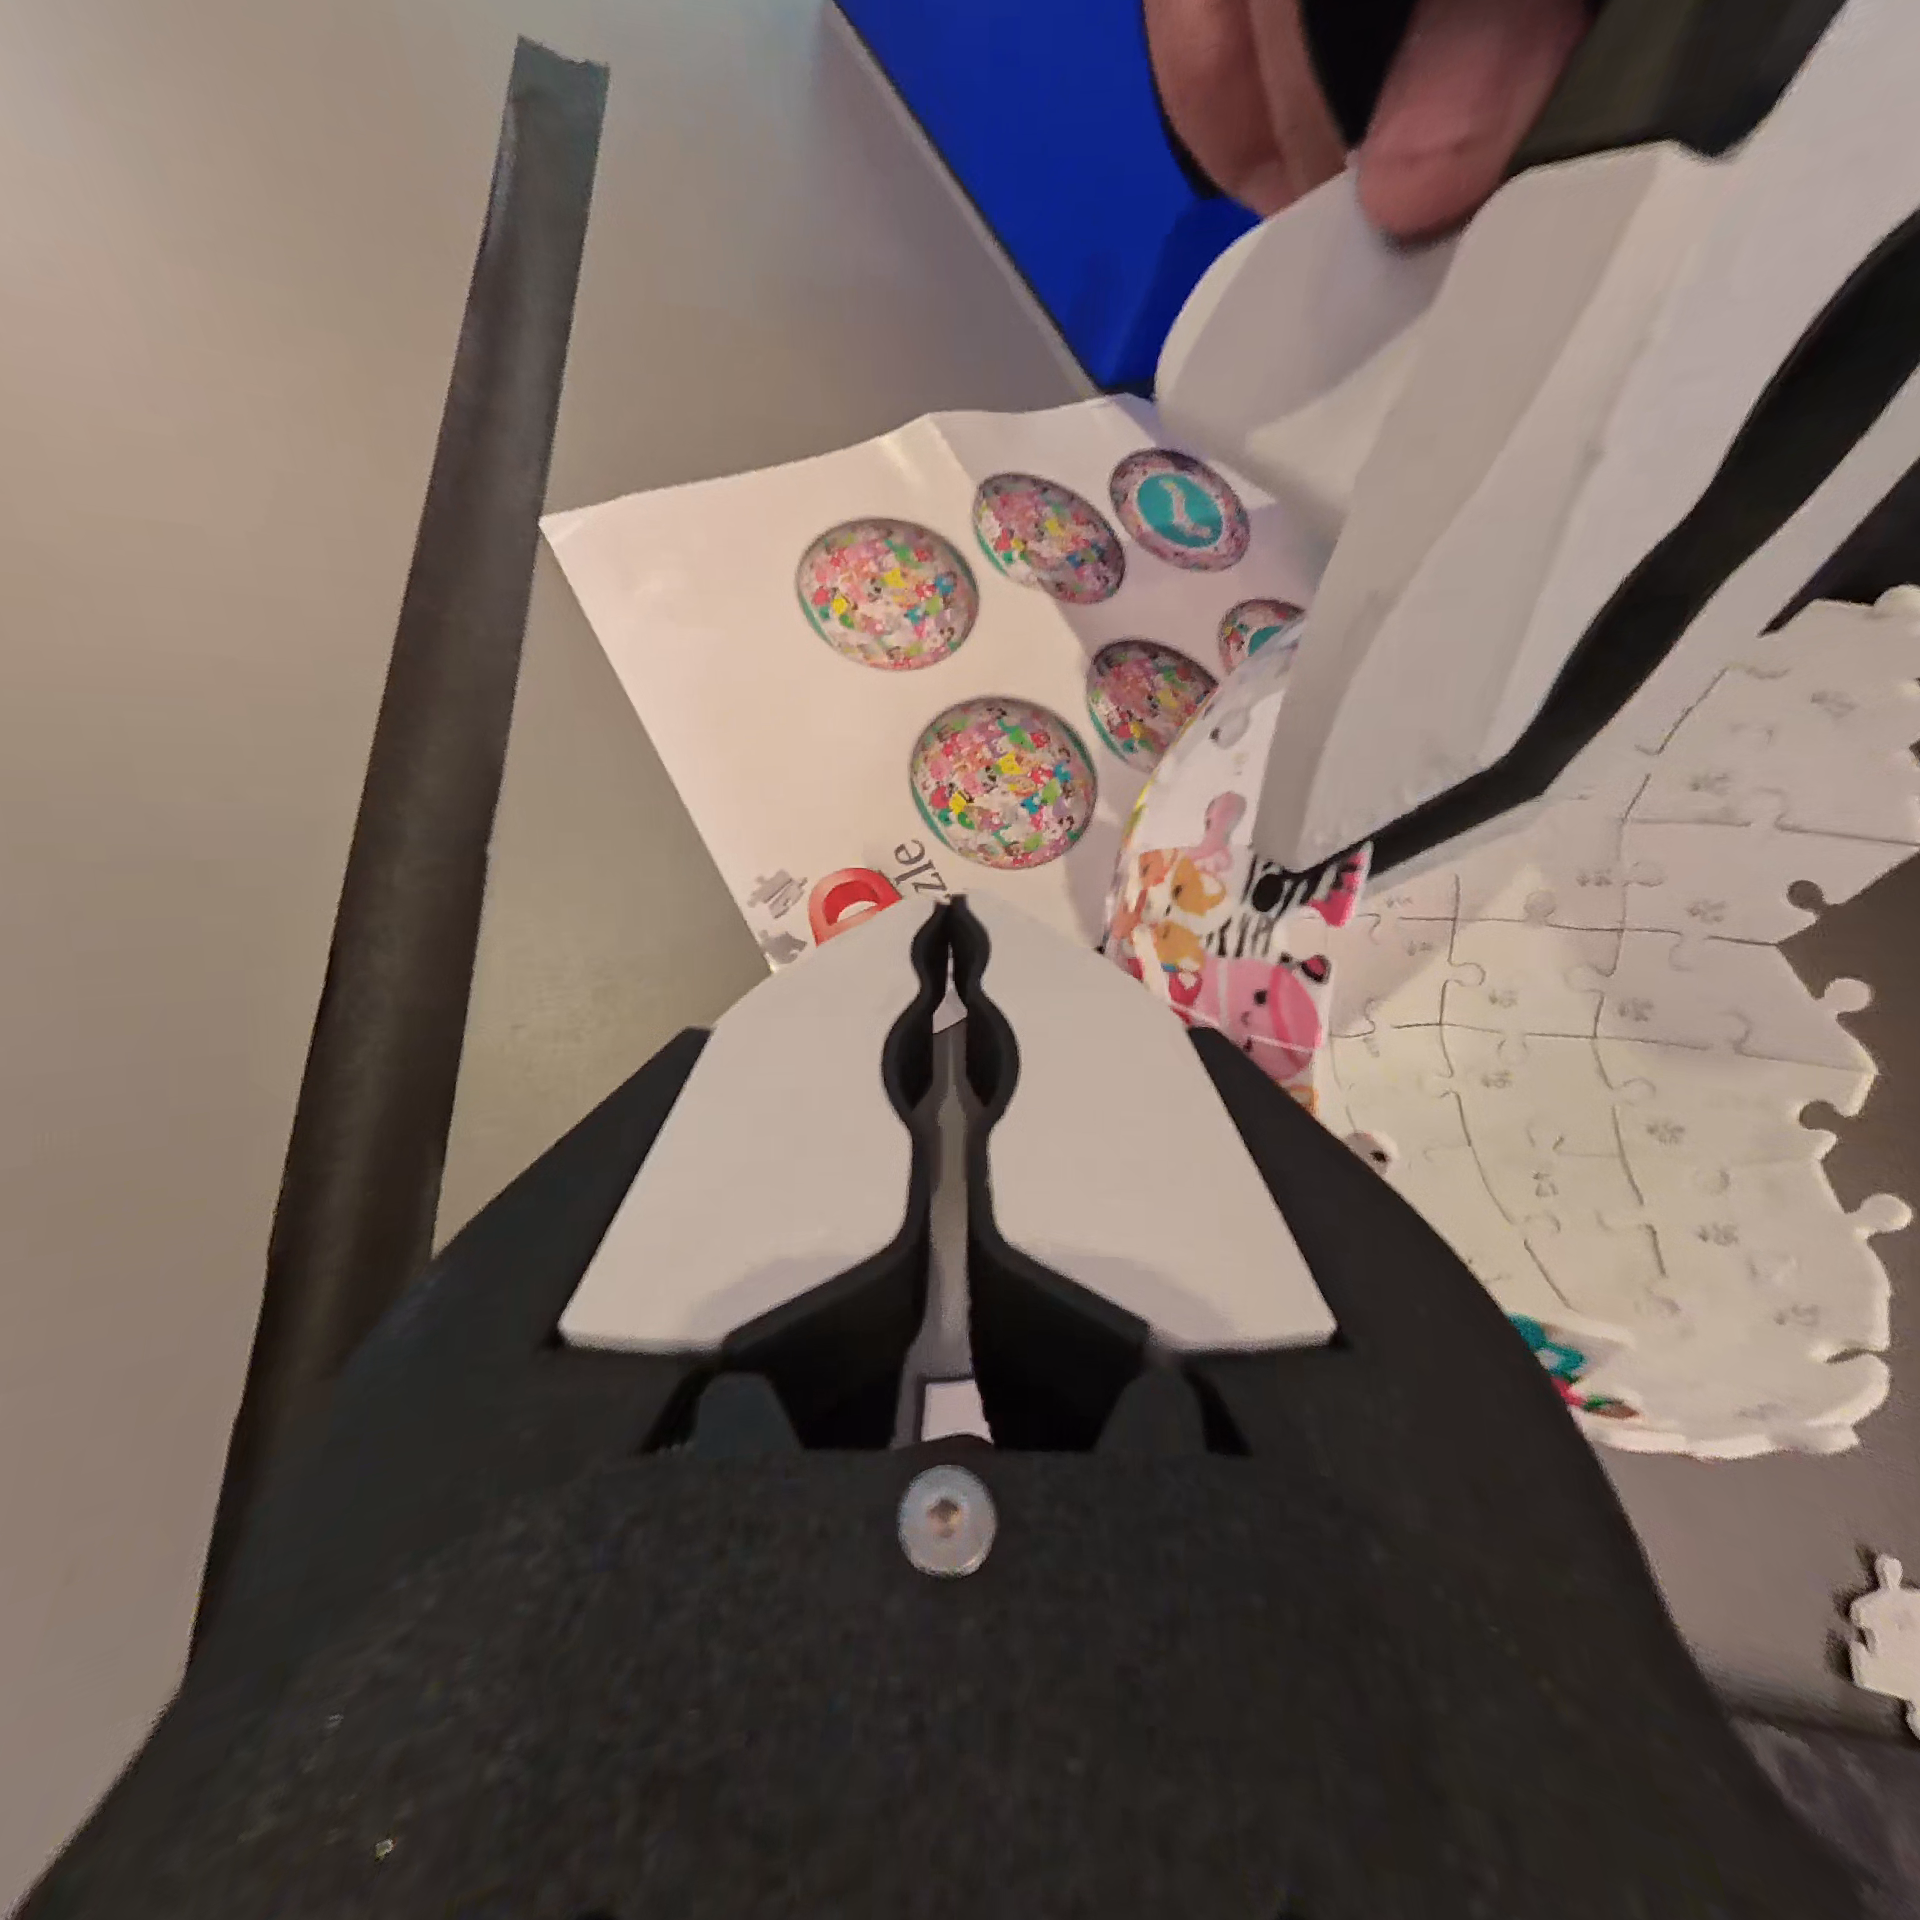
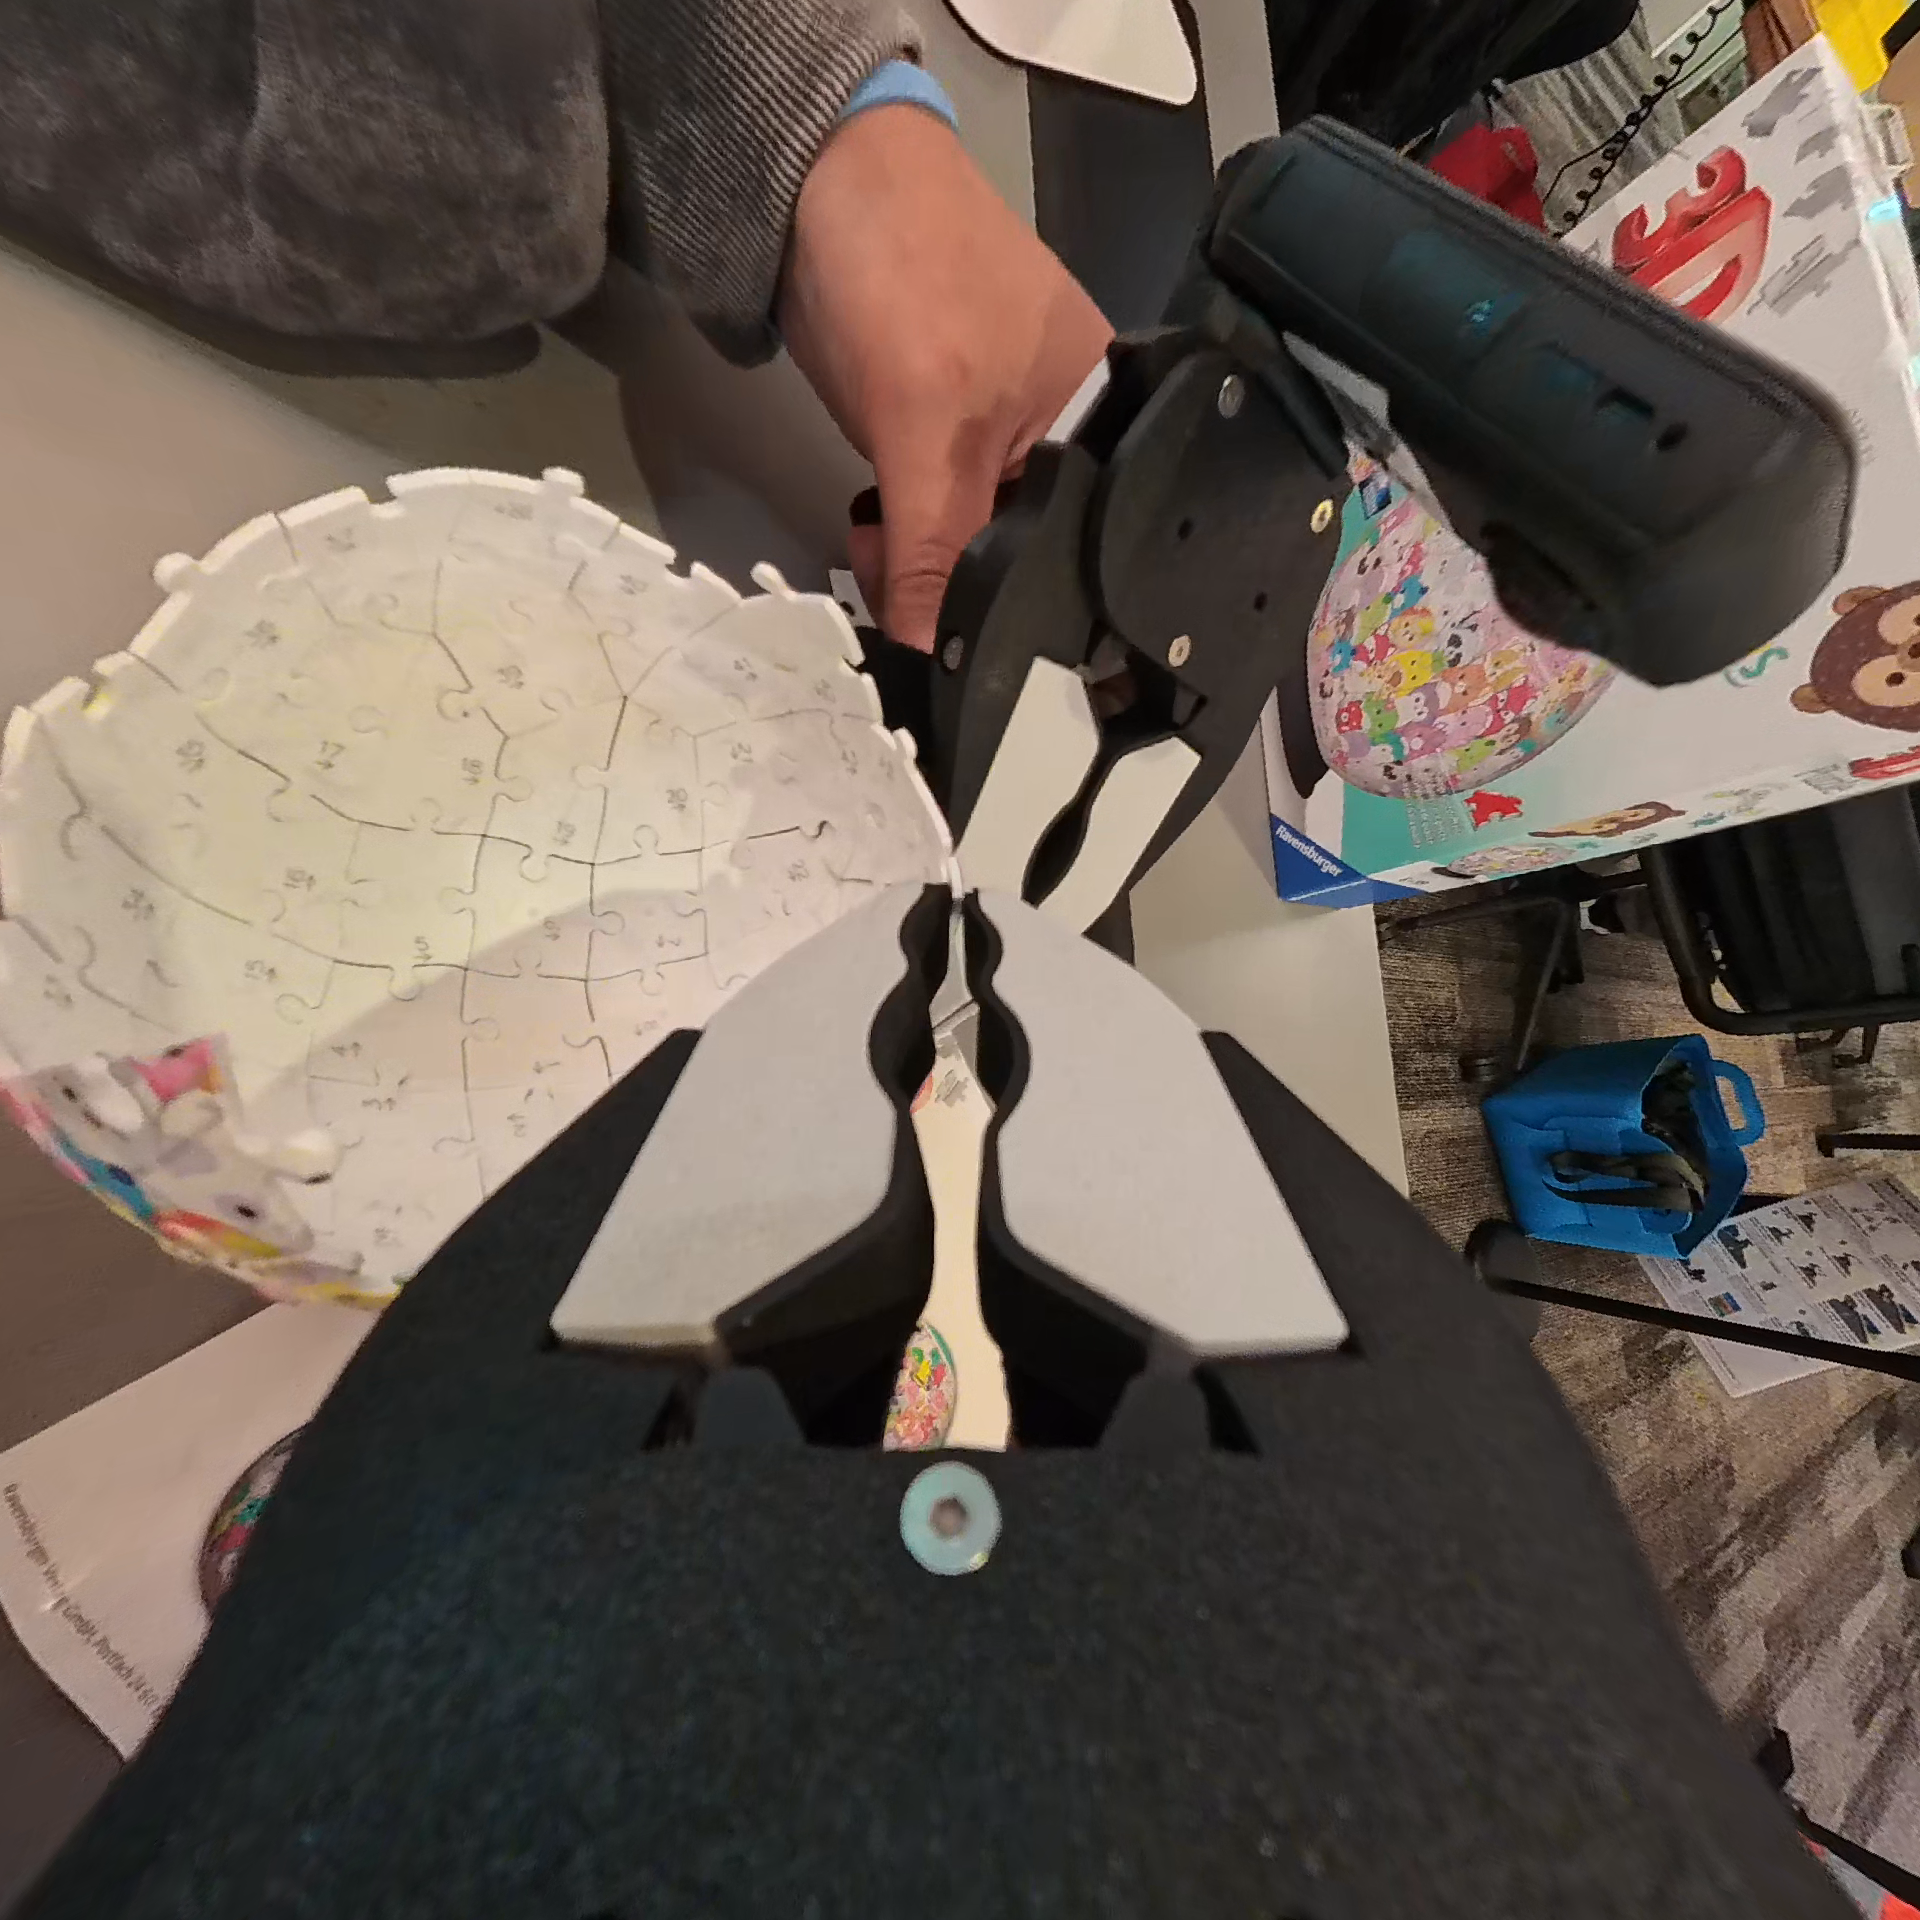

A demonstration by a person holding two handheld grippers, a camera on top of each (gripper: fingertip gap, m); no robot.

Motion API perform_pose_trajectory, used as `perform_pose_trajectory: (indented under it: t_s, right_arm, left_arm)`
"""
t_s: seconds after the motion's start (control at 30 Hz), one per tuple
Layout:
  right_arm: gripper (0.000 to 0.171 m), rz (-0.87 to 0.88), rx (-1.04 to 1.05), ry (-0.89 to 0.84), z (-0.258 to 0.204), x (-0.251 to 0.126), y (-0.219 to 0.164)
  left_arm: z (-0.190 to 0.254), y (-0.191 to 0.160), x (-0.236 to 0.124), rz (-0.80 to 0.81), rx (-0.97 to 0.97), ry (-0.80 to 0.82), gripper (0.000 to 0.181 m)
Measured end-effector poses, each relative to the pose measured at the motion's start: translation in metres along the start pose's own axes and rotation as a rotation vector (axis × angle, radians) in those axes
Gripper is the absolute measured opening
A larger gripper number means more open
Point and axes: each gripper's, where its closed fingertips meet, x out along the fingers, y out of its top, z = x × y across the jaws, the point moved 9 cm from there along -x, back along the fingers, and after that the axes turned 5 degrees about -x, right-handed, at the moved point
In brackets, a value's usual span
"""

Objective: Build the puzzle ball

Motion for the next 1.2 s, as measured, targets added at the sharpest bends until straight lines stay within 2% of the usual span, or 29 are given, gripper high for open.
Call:
perform_pose_trajectory:
  t_s: [0.63, 0.9, 1.2]
  right_arm:
    - [0.003, -0.041, -0.002, 0.013, 0.000, -0.001, 0.002]
    - [0.013, -0.076, 0.053, 0.049, 0.004, 0.000, 0.003]
    - [0.022, -0.249, 0.110, 0.187, 0.013, -0.003, 0.013]
  left_arm:
    - [0.001, -0.009, -0.002, 0.097, -0.034, -0.031, 0.000]
    - [0.002, -0.009, -0.003, 0.101, -0.035, -0.064, 0.000]
    - [0.002, -0.009, -0.005, 0.121, -0.036, -0.089, 0.000]
